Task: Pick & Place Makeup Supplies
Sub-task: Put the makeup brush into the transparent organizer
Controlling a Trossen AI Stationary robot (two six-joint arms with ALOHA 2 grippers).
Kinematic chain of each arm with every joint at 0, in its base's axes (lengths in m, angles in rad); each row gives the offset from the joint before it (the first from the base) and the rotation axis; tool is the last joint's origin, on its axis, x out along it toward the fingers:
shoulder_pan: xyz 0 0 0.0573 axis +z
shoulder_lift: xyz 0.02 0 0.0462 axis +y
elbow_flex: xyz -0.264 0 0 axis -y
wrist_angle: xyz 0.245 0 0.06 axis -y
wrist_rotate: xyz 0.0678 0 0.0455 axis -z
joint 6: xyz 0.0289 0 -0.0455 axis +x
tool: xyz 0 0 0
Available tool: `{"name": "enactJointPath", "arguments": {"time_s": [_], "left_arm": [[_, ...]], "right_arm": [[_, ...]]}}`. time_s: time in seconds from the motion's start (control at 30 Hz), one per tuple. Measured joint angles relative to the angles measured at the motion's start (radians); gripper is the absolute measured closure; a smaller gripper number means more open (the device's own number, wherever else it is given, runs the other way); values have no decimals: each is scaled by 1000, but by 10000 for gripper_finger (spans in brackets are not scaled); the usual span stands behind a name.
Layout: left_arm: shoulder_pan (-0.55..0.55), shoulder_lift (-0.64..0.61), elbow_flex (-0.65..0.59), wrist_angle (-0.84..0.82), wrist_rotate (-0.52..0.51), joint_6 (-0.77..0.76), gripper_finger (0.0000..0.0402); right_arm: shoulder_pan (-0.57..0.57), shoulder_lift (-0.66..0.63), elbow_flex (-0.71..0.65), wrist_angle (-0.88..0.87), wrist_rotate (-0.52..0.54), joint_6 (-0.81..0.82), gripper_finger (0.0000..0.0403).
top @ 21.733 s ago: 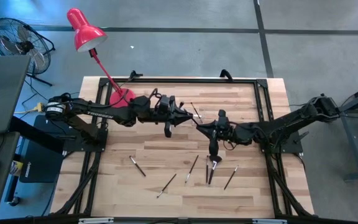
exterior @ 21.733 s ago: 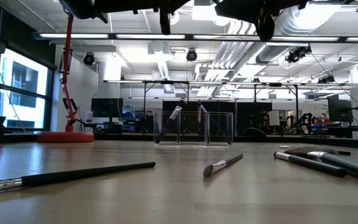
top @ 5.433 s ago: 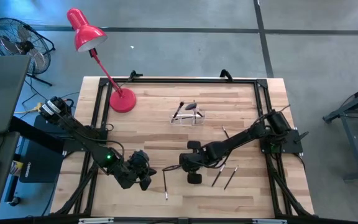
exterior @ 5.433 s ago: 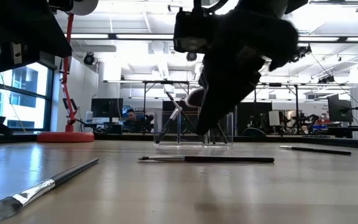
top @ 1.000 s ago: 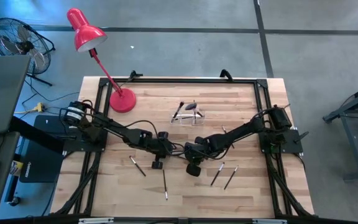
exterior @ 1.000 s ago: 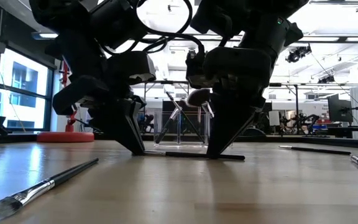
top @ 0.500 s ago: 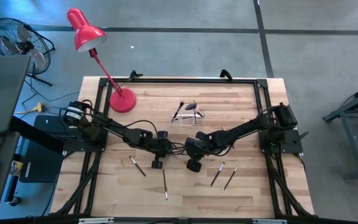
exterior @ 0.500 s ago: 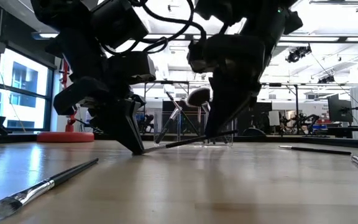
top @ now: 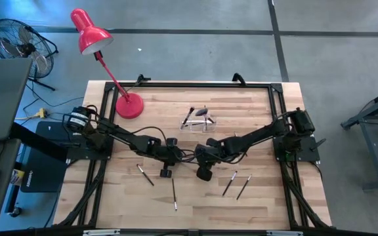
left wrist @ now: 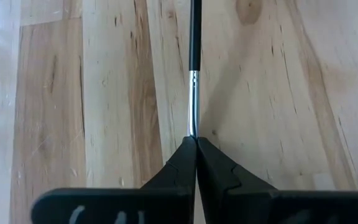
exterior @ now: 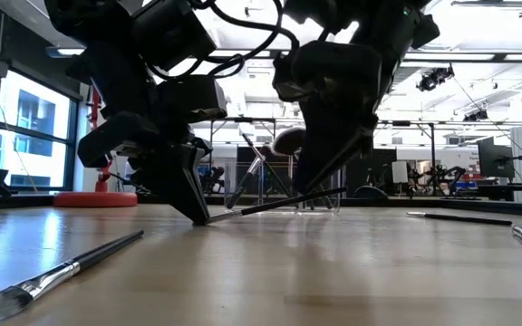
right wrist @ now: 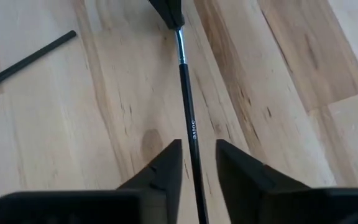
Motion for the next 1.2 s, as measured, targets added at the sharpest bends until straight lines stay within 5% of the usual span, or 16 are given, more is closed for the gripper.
{"name": "enactJointPath", "arguments": {"time_s": [0.43, 1.03, 1.2], "left_arm": [[0, 1, -1, 2, 0, -7, 401], [0, 2, -3, 47, -13, -8, 401], [0, 2, -3, 50, -26, -8, 401]], "right_arm": [[0, 0, 1, 27, 23, -156, 212], [0, 1, 3, -120, -8, -311, 212], [0, 1, 3, -122, 5, -319, 248]]}}
